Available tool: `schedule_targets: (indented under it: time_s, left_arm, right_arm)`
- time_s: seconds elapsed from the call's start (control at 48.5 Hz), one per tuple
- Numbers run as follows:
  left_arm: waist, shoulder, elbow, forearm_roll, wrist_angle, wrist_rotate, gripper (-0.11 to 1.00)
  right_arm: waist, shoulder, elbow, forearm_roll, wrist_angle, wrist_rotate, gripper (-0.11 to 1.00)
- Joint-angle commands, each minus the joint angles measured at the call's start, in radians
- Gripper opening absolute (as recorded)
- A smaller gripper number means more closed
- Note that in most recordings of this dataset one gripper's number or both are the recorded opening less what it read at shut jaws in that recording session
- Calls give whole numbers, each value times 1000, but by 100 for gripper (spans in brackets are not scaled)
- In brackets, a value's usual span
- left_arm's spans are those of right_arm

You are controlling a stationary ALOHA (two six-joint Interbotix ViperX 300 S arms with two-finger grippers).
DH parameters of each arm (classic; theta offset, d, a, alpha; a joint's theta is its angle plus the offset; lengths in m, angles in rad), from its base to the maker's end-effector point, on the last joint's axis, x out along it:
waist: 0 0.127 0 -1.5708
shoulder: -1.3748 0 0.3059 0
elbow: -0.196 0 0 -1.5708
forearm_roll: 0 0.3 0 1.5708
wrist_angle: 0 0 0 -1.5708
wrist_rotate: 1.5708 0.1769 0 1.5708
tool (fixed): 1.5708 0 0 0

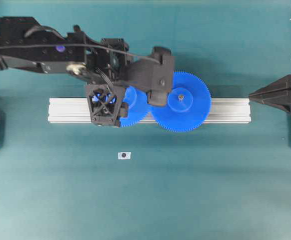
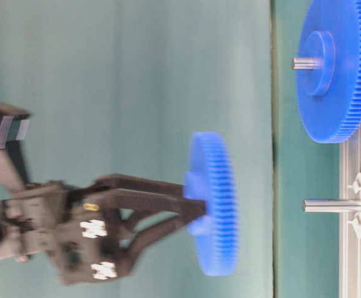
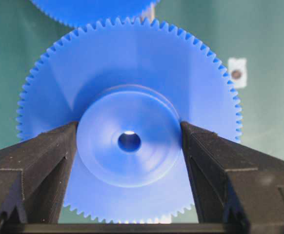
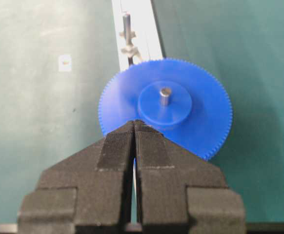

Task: Insert the small gear onto the shaft.
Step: 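Lift the small blue gear and carry it over the empty left shaft, then align the gear's bore with the shaft, meshing teeth with the large gear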

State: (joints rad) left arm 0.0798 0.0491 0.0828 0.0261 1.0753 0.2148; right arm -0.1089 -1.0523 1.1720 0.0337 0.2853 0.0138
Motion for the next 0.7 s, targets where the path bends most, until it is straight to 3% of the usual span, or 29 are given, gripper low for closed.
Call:
schedule_targets:
  time_s: [0.0,0.268,0.681]
  left_arm:
    - [3,-6,8,3,-18,8,72]
    - [5,20,66,2,-100,9,72]
    - [3,55,77,2,-133,9,72]
  right_arm:
    - [-2,5,-11,0,-3,9,6]
    - [-2,3,-8,0,-3,9,7]
    - [-3,5,-5,2,-3,9,6]
